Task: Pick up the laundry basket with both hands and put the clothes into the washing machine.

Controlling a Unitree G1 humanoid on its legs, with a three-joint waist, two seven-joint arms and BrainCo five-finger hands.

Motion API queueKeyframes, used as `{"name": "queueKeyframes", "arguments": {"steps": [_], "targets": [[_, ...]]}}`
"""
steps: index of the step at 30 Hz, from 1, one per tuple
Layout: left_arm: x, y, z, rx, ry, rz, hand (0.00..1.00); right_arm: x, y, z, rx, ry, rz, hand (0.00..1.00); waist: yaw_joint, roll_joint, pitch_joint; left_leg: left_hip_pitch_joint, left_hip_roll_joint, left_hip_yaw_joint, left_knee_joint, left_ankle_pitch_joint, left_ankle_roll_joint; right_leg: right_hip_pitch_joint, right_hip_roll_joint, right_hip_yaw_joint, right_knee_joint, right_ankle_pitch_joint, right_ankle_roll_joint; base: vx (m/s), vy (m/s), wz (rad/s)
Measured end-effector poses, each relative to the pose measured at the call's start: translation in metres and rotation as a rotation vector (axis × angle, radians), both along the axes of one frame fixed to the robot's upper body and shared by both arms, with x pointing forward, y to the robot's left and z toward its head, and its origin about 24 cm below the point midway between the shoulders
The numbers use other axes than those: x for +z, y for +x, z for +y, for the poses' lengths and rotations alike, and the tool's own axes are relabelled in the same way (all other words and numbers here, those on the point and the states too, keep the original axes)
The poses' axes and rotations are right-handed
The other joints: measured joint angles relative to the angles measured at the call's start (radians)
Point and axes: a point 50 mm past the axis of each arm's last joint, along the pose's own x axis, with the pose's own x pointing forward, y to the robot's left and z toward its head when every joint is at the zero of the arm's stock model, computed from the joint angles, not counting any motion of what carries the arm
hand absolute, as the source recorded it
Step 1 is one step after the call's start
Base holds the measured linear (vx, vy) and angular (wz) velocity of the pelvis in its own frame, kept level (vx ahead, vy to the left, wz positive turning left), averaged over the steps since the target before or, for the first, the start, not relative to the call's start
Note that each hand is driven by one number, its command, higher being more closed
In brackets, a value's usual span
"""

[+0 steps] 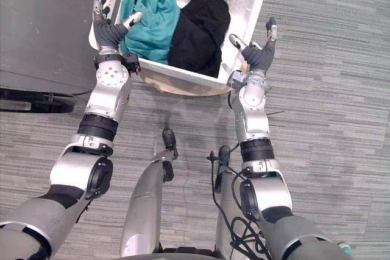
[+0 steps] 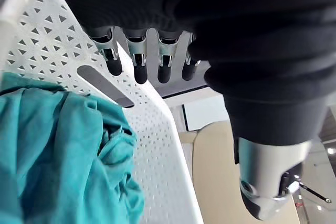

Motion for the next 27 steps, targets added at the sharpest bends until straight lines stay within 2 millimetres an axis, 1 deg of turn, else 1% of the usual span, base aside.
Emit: {"name": "queueKeyframes", "arguments": {"steps": [2,3,4,5,6,8,9,12,13,14,15,17,18,19,21,22,23,24,26,27], "targets": [[-0.019,-0.014,0.012,0.026,-0.021,-0.003,0.00,-0.011,-0.020,-0.024,-0.081,-0.030,-0.021,0.00,0.004,-0.001,0.000,0.046,-0.007,-0.006,-0.014,0.000,-0.001,0.045,-0.010,-0.008,0.004,-0.017,-0.002,0.05,-0.048,0.17],[-0.026,-0.019,0.017,0.037,-0.027,0.000,0.00,-0.015,-0.025,-0.030,-0.101,-0.041,-0.014,0.00,0.003,-0.001,0.001,0.059,-0.012,-0.008,-0.017,0.000,-0.001,0.058,-0.015,-0.011,0.008,-0.025,-0.001,0.07,-0.060,0.24],[-0.037,-0.029,0.025,0.059,-0.036,0.000,0.00,-0.026,-0.035,-0.039,-0.137,-0.069,0.006,0.00,0.003,-0.001,0.001,0.085,-0.017,-0.009,-0.023,-0.001,-0.001,0.083,-0.020,-0.020,0.010,-0.034,-0.006,0.08,-0.070,0.24],[-0.047,-0.039,0.032,0.079,-0.045,0.000,0.00,-0.038,-0.045,-0.045,-0.164,-0.097,0.036,0.00,0.004,-0.002,0.001,0.108,-0.020,-0.010,-0.035,-0.001,-0.002,0.107,-0.024,-0.033,0.010,-0.040,-0.009,0.07,-0.057,0.22],[-0.053,-0.043,0.035,0.087,-0.052,0.003,0.00,-0.044,-0.050,-0.048,-0.177,-0.108,0.052,0.00,0.005,-0.002,0.001,0.118,-0.020,-0.009,-0.040,-0.002,-0.002,0.117,-0.026,-0.038,0.010,-0.044,-0.010,0.07,-0.061,0.19],[-0.075,-0.058,0.042,0.107,-0.063,0.043,0.00,-0.063,-0.064,-0.056,-0.205,-0.158,0.117,0.00,0.018,-0.002,0.000,0.150,-0.026,-0.008,-0.054,-0.002,-0.003,0.145,-0.032,-0.045,0.010,-0.058,-0.008,0.07,-0.059,0.13],[-0.086,-0.064,0.045,0.115,-0.073,0.069,0.00,-0.072,-0.068,-0.057,-0.210,-0.182,0.149,0.00,0.018,-0.002,0.000,0.162,-0.028,-0.010,-0.062,0.000,-0.005,0.157,-0.033,-0.049,0.010,-0.061,-0.010,0.06,-0.049,0.15],[-0.136,-0.090,0.045,0.114,-0.141,0.213,0.00,-0.108,-0.086,-0.058,-0.194,-0.226,0.285,0.00,0.020,-0.005,-0.001,0.235,-0.040,-0.009,-0.106,0.007,-0.016,0.221,-0.043,-0.066,0.003,-0.073,-0.012,0.07,-0.052,0.17],[-0.140,-0.093,0.044,0.112,-0.150,0.225,0.00,-0.111,-0.088,-0.058,-0.190,-0.226,0.298,0.00,0.020,-0.005,-0.001,0.244,-0.042,-0.009,-0.110,0.007,-0.016,0.229,-0.045,-0.069,0.001,-0.075,-0.011,0.06,-0.040,0.19],[-0.156,-0.104,0.041,0.104,-0.171,0.272,0.00,-0.128,-0.098,-0.059,-0.186,-0.228,0.361,0.00,0.019,-0.008,-0.005,0.275,-0.049,-0.011,-0.126,0.005,-0.014,0.265,-0.051,-0.085,-0.010,-0.086,-0.009,0.08,-0.051,0.25],[-0.173,-0.118,0.040,0.093,-0.185,0.321,0.00,-0.146,-0.110,-0.060,-0.173,-0.234,0.438,0.00,0.019,-0.012,-0.024,0.295,-0.051,-0.005,-0.141,0.004,-0.013,0.286,-0.056,-0.091,-0.018,-0.093,-0.011,0.11,-0.060,0.34],[-0.195,-0.136,0.040,0.087,-0.203,0.404,0.00,-0.172,-0.125,-0.060,-0.157,-0.236,0.552,0.00,0.016,-0.022,-0.055,0.320,-0.051,0.013,-0.156,0.006,-0.015,0.313,-0.062,-0.108,-0.027,-0.104,-0.005,0.13,-0.053,0.26],[-0.217,-0.152,0.039,0.067,-0.220,0.494,0.00,-0.201,-0.139,-0.060,-0.133,-0.224,0.676,0.00,0.021,-0.039,-0.071,0.372,-0.057,0.025,-0.171,0.010,-0.020,0.356,-0.066,-0.108,-0.028,-0.116,-0.004,0.13,-0.049,0.10],[-0.228,-0.160,0.039,0.063,-0.224,0.540,0.00,-0.213,-0.145,-0.059,-0.118,-0.214,0.731,0.00,0.022,-0.045,-0.085,0.389,-0.061,0.027,-0.176,0.010,-0.021,0.372,-0.066,-0.109,-0.033,-0.121,-0.003,0.15,-0.058,0.07],[-0.270,-0.192,0.037,0.046,-0.257,0.735,0.00,-0.254,-0.166,-0.050,-0.049,-0.195,0.914,0.00,0.018,-0.055,-0.157,0.434,-0.073,0.025,-0.192,0.010,-0.021,0.427,-0.071,-0.117,-0.065,-0.130,0.005,0.16,-0.044,0.06],[-0.280,-0.199,0.037,0.042,-0.265,0.783,0.00,-0.263,-0.170,-0.048,-0.028,-0.193,0.956,0.00,0.017,-0.054,-0.173,0.445,-0.075,0.024,-0.194,0.008,-0.023,0.439,-0.073,-0.120,-0.074,-0.130,0.006,0.16,-0.035,0.04],[-0.297,-0.211,0.035,0.035,-0.281,0.870,0.00,-0.278,-0.178,-0.045,0.000,-0.183,1.031,0.00,0.016,-0.053,-0.197,0.468,-0.081,0.015,-0.205,0.008,-0.024,0.467,-0.075,-0.127,-0.093,-0.131,0.007,0.12,-0.029,0.06],[-0.305,-0.217,0.034,0.031,-0.289,0.910,0.00,-0.285,-0.182,-0.044,0.013,-0.177,1.066,0.00,0.015,-0.052,-0.205,0.482,-0.084,0.013,-0.213,0.008,-0.025,0.483,-0.077,-0.132,-0.100,-0.131,0.008,0.08,-0.025,0.12],[-0.328,-0.240,0.032,0.029,-0.310,1.045,0.00,-0.307,-0.197,-0.039,0.053,-0.156,1.181,0.00,0.017,-0.048,-0.234,0.525,-0.093,0.007,-0.228,0.005,-0.028,0.530,-0.079,-0.142,-0.127,-0.133,0.011,0.05,-0.023,0.10],[-0.333,-0.245,0.032,0.031,-0.314,1.075,0.00,-0.311,-0.199,-0.038,0.064,-0.151,1.202,0.00,0.017,-0.047,-0.240,0.531,-0.094,0.005,-0.228,0.004,-0.029,0.539,-0.079,-0.144,-0.132,-0.133,0.011,0.05,-0.019,0.04]]}}
